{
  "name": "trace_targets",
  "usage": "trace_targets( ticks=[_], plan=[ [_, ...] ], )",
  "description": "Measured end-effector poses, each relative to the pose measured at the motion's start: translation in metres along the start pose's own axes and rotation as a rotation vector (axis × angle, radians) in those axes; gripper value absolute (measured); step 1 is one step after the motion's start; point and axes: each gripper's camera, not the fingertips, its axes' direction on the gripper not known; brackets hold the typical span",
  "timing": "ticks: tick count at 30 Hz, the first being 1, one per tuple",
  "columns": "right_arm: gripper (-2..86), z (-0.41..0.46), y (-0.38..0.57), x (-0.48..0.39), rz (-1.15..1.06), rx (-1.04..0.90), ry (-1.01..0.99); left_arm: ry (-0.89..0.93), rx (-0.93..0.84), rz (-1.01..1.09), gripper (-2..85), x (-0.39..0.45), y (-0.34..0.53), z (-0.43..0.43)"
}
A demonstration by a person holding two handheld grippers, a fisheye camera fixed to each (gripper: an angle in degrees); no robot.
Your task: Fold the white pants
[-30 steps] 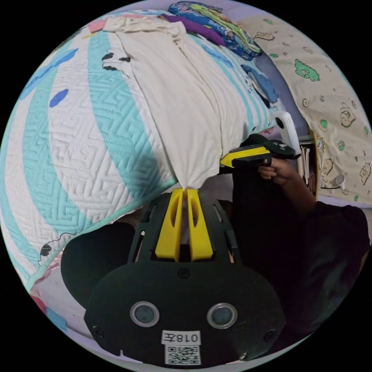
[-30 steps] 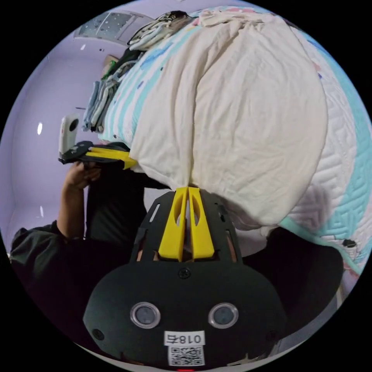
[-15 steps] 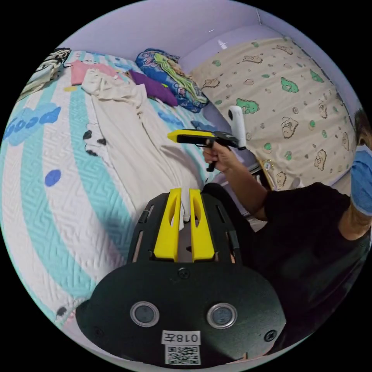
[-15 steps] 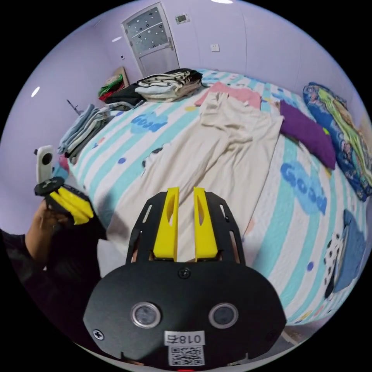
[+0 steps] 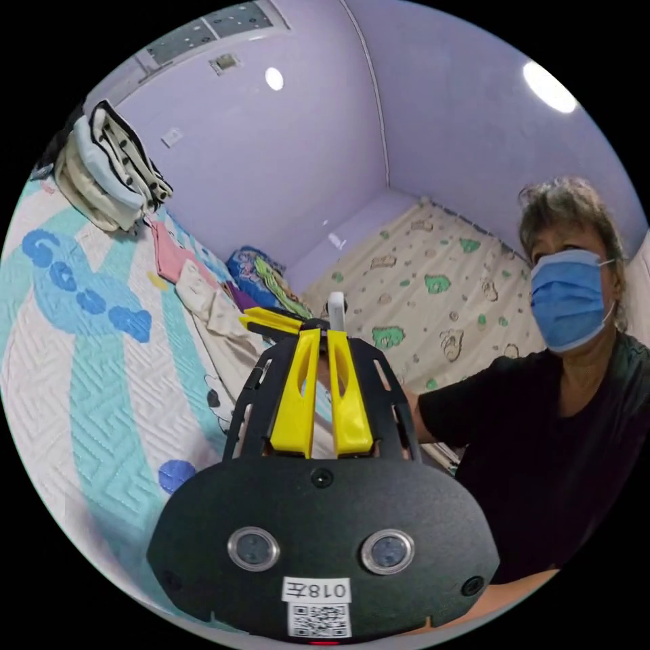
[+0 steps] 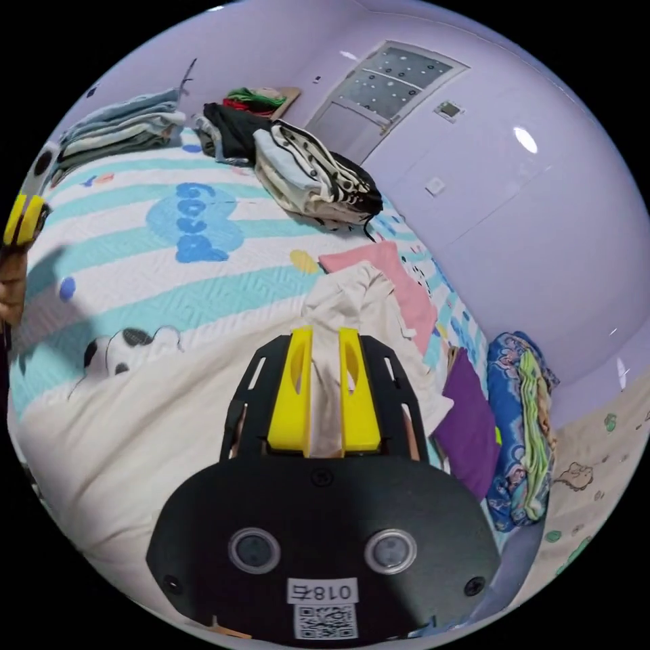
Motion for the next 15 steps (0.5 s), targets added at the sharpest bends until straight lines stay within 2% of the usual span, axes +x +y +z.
trace_targets(
  ticks=[6, 10, 15],
  plan=[
    [8.3, 0.040, -0.053, 0.022, 0.110, -0.070, -0.066, -0.114, -0.041, 0.088, 0.4, -0.003, 0.002, -0.021],
    [0.3, 0.066, -0.068, 0.043, 0.174, -0.231, -0.016, -0.157, -0.063, 0.107, 0.5, -0.005, 0.005, -0.029],
    [-0.7, 0.038, -0.068, 0.116, 0.378, -0.162, -0.083, -0.153, -0.044, 0.101, -0.2, -0.013, 0.011, -0.042]
  ],
)
